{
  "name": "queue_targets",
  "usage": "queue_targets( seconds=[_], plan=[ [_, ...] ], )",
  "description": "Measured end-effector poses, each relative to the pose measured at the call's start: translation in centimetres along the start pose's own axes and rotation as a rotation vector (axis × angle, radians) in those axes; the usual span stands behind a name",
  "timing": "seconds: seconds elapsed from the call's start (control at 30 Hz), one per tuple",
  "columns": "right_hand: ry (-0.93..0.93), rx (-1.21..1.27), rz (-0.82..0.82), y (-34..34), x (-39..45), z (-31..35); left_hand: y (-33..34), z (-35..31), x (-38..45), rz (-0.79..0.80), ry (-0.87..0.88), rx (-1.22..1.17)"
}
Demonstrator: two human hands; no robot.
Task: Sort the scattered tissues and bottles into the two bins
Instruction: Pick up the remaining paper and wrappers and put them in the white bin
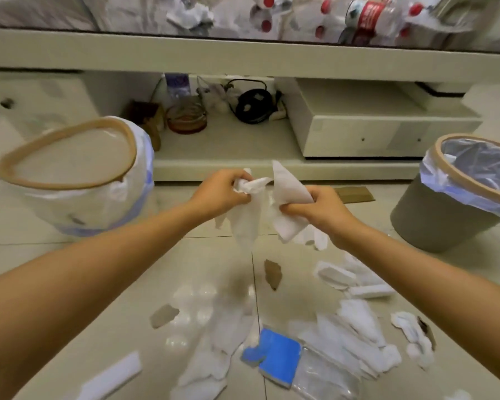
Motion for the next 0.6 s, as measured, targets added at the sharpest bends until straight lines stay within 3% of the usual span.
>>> queue_targets(
  seconds=[0.33, 0.5, 0.6],
  plan=[
    [-0.014, 0.4, -0.042, 13.3, 6.0, 6.2, -13.7, 8.7, -1.8, -0.345, 0.041, -0.059],
    [-0.008, 0.559, 0.032, 20.8, 8.6, 9.9, -19.5, 14.1, -2.6, -0.543, -0.089, -0.148],
    [0.029, 0.648, 0.057, 24.7, 9.9, 11.0, -20.4, 18.5, -2.8, -0.545, -0.188, -0.113]
  ],
)
Point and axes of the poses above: each hand's wrist, its own x-axis towards the middle knuckle, its own y-axis out of the palm, z = x × y, the point moved 7 cm from there along x, towards the middle knuckle, and after that the axes turned 13 degrees about x, right-handed, at the moved point
